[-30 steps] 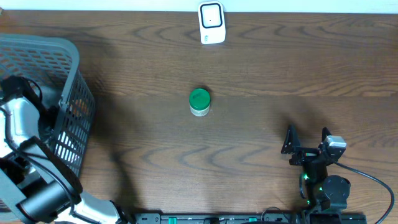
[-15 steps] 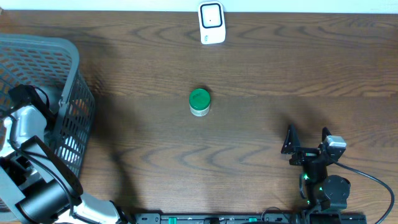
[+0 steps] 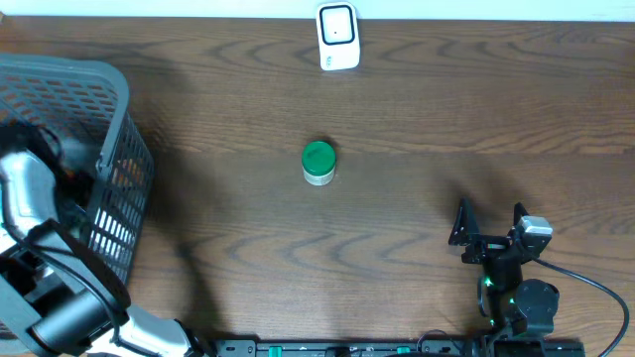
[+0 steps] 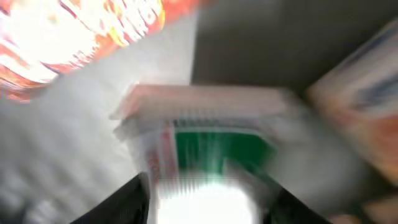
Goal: Scan the item barcode
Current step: 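Return the left gripper to the basket and grasp the Panadol box, then carry the Panadol box to the scanner with the left gripper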
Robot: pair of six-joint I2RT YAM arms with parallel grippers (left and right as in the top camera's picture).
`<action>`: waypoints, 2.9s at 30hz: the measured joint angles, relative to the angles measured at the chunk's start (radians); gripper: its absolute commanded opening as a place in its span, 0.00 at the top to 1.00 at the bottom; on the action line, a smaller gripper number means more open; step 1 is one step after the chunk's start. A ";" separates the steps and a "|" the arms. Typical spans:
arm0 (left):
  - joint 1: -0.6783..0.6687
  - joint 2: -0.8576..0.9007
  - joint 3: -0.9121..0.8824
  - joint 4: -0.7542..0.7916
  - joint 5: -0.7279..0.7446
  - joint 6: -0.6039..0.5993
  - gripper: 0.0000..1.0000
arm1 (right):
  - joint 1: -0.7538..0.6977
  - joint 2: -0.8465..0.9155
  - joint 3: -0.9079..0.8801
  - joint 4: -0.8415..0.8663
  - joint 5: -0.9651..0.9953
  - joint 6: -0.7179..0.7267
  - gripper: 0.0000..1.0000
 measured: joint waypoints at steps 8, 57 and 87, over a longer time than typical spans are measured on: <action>0.008 -0.154 0.393 -0.121 0.013 0.003 0.18 | 0.000 0.000 0.000 0.000 0.000 0.000 0.01; 0.015 -0.035 -0.304 0.249 0.084 -0.022 0.15 | 0.000 0.000 0.000 0.000 0.000 0.000 0.01; 0.014 -0.064 0.129 -0.087 0.087 -0.022 0.63 | 0.000 0.000 0.000 0.000 0.000 0.000 0.01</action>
